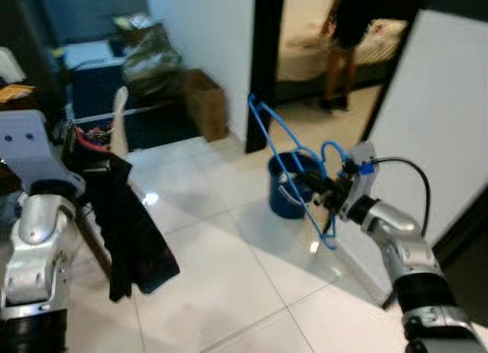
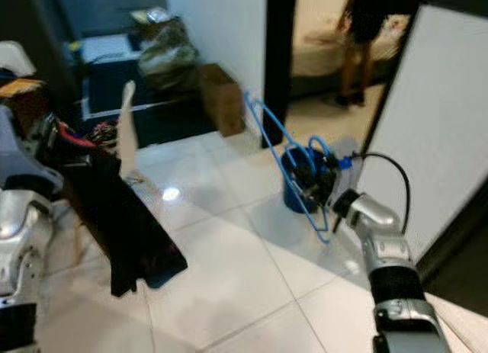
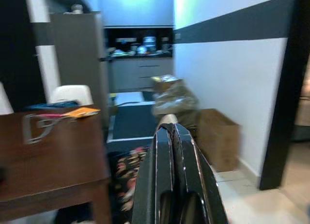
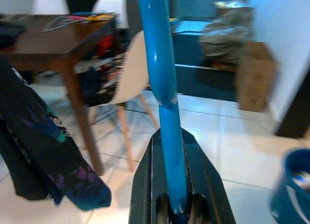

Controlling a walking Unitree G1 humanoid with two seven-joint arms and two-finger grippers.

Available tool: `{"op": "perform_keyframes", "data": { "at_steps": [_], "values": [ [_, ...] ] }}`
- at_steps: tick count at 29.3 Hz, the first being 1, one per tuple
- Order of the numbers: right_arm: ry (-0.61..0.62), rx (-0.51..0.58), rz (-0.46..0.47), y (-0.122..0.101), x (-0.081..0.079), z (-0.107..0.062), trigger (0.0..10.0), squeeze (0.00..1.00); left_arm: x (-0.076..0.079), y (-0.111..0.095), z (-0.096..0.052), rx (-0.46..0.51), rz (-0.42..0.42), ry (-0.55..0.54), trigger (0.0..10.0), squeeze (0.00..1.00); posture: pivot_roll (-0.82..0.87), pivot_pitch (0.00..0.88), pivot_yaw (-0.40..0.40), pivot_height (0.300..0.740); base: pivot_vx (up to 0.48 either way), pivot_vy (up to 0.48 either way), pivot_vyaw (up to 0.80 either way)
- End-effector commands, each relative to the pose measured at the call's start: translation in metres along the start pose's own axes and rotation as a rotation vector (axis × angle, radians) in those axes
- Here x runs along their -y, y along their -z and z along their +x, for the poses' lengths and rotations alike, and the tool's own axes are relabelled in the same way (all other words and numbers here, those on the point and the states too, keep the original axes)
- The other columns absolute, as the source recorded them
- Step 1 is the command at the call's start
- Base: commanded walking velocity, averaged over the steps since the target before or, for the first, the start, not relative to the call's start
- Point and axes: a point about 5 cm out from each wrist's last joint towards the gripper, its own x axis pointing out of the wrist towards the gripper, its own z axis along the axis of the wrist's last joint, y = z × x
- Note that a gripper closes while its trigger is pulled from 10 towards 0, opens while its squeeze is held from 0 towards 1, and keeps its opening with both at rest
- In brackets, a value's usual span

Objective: Hang hanger

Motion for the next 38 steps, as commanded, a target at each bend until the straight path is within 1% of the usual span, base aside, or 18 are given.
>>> {"op": "perform_keyframes", "data": {
  "at_steps": [1, 3, 9, 20, 21, 26, 28, 30, 31, 32, 33, 38],
  "values": [
    [0.007, 0.011, 0.006, -0.003, 0.002, -0.003, 0.0, 0.00, 0.004, -0.011, 0.001, 0.041, 0.009, 0.018, 10.0, 0.00, 0.05, 0.000, -0.003, 0.740, 0.262, 0.000, 0.66],
    [-0.010, 0.027, 0.004, -0.008, -0.001, -0.001, 0.0, 0.00, 0.005, -0.017, 0.003, 0.049, 0.014, 0.022, 10.0, 0.00, 0.06, 0.000, -0.004, 0.740, 0.291, 0.000, 0.66],
    [-0.031, 0.053, -0.001, -0.015, -0.004, 0.002, 0.0, 0.00, 0.007, -0.021, 0.006, 0.061, 0.029, 0.033, 10.0, 0.00, 0.06, 0.000, -0.001, 0.740, 0.425, 0.000, 0.66],
    [-0.046, 0.063, -0.002, -0.017, -0.008, 0.003, 0.0, 0.00, 0.012, -0.025, 0.009, 0.070, 0.021, 0.053, 10.0, 0.00, 0.05, 0.000, 0.000, 0.740, 0.480, 0.000, 0.66],
    [-0.048, 0.064, 0.000, -0.017, -0.009, 0.003, 0.0, 0.00, 0.014, -0.033, 0.011, 0.094, 0.018, 0.062, 10.0, 0.00, 0.05, 0.000, 0.000, 0.740, 0.480, 0.000, 0.66],
    [-0.048, 0.064, 0.002, -0.017, -0.009, 0.003, 0.0, 0.00, 0.015, -0.037, 0.013, 0.108, 0.020, 0.066, 10.0, 0.00, 0.05, 0.000, 0.000, 0.740, 0.480, 0.000, 0.66],
    [-0.050, 0.064, 0.004, -0.018, -0.009, 0.003, 0.0, 0.00, 0.016, -0.055, 0.019, 0.166, 0.026, 0.079, 10.0, 0.00, 0.06, 0.000, -0.007, 0.740, 0.480, 0.000, 0.66],
    [-0.050, 0.064, 0.004, -0.018, -0.009, 0.003, 0.0, 0.00, 0.016, -0.055, 0.019, 0.166, 0.026, 0.079, 10.0, 0.00, 0.06, 0.000, -0.007, 0.740, 0.480, 0.000, 0.66],
    [-0.051, 0.066, 0.004, -0.018, -0.009, 0.003, 0.0, 0.00, 0.016, -0.064, 0.022, 0.193, 0.032, 0.086, 10.0, 0.00, 0.06, 0.000, -0.008, 0.740, 0.480, 0.000, 0.66],
    [-0.051, 0.066, 0.004, -0.018, -0.009, 0.003, 0.0, 0.00, 0.016, -0.064, 0.022, 0.193, 0.032, 0.086, 10.0, 0.00, 0.06, 0.000, -0.008, 0.740, 0.480, 0.000, 0.66],
    [-0.053, 0.067, 0.004, -0.019, -0.010, 0.003, 0.0, 0.00, 0.016, -0.072, 0.025, 0.218, 0.037, 0.090, 10.0, 0.00, 0.06, 0.000, -0.006, 0.740, 0.480, 0.000, 0.66],
    [-0.061, 0.069, 0.006, -0.019, -0.012, 0.004, 0.0, 0.00, 0.014, -0.080, 0.029, 0.247, 0.061, 0.100, 10.0, 0.00, 0.05, 0.000, -0.006, 0.740, 0.480, 0.000, 0.66]
  ]
}}
